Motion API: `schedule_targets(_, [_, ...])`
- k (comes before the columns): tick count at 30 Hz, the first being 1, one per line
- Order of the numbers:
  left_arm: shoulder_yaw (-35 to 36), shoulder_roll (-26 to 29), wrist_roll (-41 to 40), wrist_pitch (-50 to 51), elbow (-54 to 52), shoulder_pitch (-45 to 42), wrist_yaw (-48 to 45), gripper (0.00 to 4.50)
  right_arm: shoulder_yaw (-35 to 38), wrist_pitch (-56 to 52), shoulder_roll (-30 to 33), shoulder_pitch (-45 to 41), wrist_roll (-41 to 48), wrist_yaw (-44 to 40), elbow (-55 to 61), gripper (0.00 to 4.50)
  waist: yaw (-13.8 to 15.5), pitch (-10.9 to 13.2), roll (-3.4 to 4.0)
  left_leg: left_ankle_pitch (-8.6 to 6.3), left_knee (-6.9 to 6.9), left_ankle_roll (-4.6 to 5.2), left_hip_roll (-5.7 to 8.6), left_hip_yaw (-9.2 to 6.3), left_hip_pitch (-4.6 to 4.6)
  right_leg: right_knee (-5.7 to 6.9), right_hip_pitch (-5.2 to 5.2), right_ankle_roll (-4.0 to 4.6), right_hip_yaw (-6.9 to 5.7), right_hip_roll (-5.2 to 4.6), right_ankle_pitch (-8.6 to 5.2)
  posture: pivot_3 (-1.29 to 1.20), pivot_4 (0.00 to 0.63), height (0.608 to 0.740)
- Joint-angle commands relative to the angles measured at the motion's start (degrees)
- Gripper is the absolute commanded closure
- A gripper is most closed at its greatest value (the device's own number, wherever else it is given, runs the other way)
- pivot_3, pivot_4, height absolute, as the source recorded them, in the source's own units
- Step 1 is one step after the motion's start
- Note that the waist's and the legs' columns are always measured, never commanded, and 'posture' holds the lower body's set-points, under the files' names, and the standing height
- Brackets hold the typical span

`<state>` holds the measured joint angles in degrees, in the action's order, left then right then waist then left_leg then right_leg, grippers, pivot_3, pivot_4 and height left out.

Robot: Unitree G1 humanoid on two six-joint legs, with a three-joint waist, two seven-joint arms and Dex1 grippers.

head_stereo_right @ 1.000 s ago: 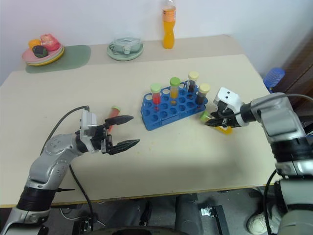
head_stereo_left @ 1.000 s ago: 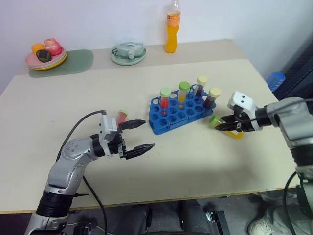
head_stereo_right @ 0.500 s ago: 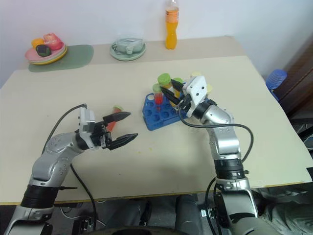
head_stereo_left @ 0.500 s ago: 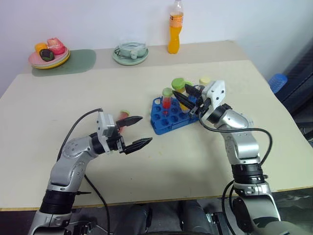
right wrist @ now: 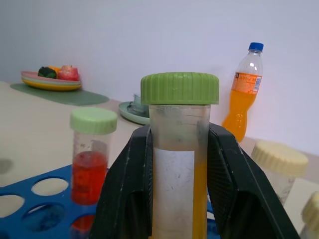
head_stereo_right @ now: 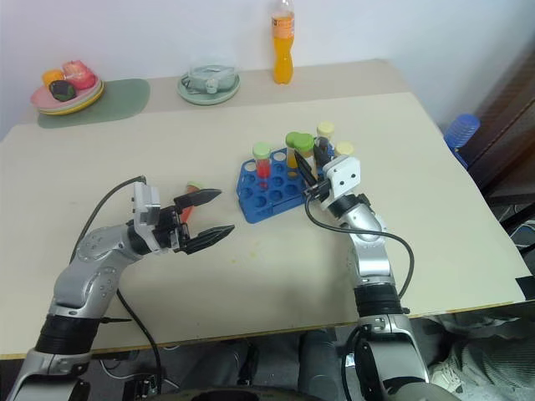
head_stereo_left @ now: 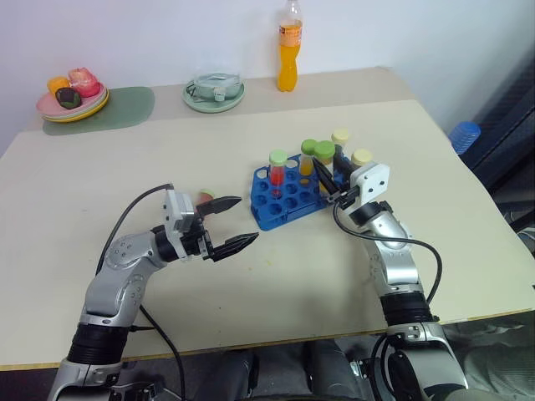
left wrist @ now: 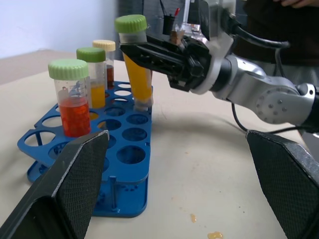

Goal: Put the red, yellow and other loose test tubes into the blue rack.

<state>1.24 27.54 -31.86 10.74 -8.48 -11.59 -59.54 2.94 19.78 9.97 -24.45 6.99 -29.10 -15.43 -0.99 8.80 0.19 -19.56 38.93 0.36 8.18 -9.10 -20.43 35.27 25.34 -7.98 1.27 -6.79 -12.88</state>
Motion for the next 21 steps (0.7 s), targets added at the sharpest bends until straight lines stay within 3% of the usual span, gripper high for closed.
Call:
schedule_targets(1, [1.8, 0.9, -0.5, -0.7, -1.4, -0.3, -0.1, 0.0, -0.5, 1.5, -0.8, -0.1, 0.4, 0.8, -1.6, 3.66, 0.1, 0.0, 0.0, 0.0, 0.0, 0.0, 0.0, 0.0, 0.02, 0.0, -0.02, 0.0, 0.0, 0.0, 0.0, 0.0, 0.15, 0.74])
schedule_targets(15, [2.2, 1.9, -0.9, -0.1, -2.8, 0.2, 0.7, 0.0, -0.8, 5.2, -3.0, -3.3, 0.6, 3.1, -11.3, 3.66, -0.1, 0.0, 0.02, 0.0, 0.01, 0.0, 0.0, 0.0, 0.06, 0.01, -0.05, 0.0, 0.0, 0.01, 0.0, 0.0, 0.15, 0.74])
schedule_targets(20, [3.0, 1.3, -1.7, 0.5, -3.3, 0.7, 2.5, 0.0, 0.4, 5.7, -3.8, -3.5, 5.4, -0.5, -12.8, 3.66, -0.2, 0.0, 0.02, 0.0, 0.02, -0.01, -0.01, 0.01, 0.09, 0.02, -0.08, 0.0, 0.02, 0.02, 0.0, 0.0, 0.15, 0.74])
schedule_targets(21, [3.1, 1.1, -1.9, 0.7, -3.5, 0.8, 2.9, 0.0, 0.3, 6.0, -3.7, -3.0, 5.9, -1.4, -12.6, 3.16, -0.2, 0.0, 0.02, 0.0, 0.02, -0.01, -0.01, 0.01, 0.09, 0.02, -0.08, 0.0, 0.02, 0.02, 0.0, 0.0, 0.15, 0.74])
